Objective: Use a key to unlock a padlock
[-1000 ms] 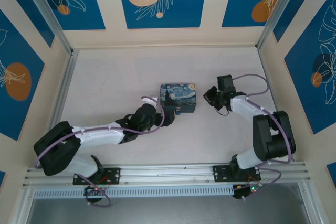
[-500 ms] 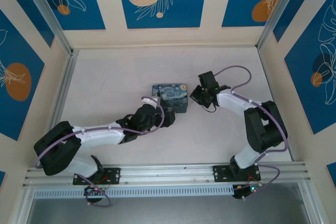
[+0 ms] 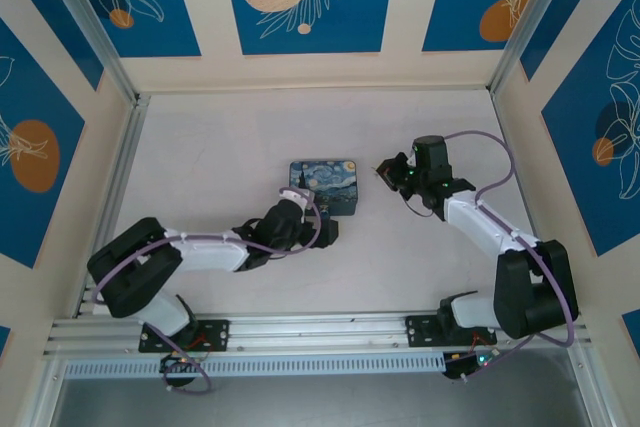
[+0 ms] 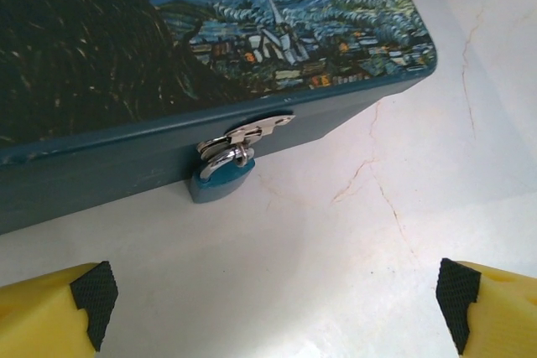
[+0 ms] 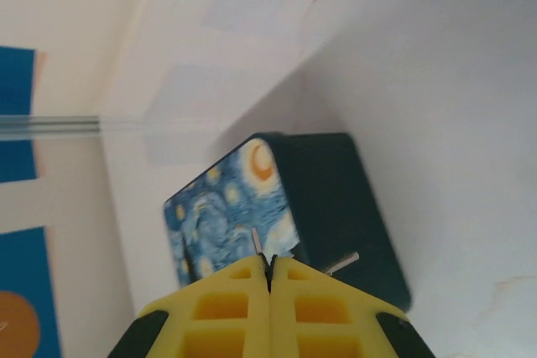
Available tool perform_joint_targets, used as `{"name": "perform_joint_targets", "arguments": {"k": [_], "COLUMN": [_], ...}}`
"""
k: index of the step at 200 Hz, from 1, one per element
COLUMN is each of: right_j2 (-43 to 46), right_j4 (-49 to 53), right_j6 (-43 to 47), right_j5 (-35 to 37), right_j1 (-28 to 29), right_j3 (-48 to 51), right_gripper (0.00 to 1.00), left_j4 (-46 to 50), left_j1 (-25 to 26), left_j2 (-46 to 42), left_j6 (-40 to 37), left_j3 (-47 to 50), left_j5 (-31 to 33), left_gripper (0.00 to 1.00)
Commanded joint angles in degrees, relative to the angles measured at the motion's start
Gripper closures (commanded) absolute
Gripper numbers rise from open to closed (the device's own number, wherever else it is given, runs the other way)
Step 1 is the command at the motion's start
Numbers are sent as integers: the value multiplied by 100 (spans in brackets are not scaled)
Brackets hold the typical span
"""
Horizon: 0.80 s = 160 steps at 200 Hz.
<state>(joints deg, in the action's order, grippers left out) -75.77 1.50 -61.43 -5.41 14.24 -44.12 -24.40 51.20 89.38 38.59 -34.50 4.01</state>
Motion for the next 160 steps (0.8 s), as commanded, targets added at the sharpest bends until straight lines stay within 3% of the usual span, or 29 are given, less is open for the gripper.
{"name": "perform_joint_targets", "arguments": {"k": [1, 39, 90, 160], "right_j2": [-197, -644, -1146, -1471], "right_j4": [-1067, -1658, -2179, -2366], "right_j6": [-458, -680, -927, -993], "right_j5": [-763, -937, -960, -938], "right_j1": [107, 333, 441, 475], "right_j3": [173, 201, 371, 455], "right_gripper": [100, 100, 100, 100], "left_j4": [-516, -703, -1011, -1251], "left_j1": [-125, -145, -154, -155], "left_j2": [235, 629, 1023, 1420], "left_j6": [-173, -347, -505, -610], "left_j3": [62, -125, -236, -542], "left_j5": [-385, -559, -311, -164], "left_gripper": [3, 7, 10, 12]}}
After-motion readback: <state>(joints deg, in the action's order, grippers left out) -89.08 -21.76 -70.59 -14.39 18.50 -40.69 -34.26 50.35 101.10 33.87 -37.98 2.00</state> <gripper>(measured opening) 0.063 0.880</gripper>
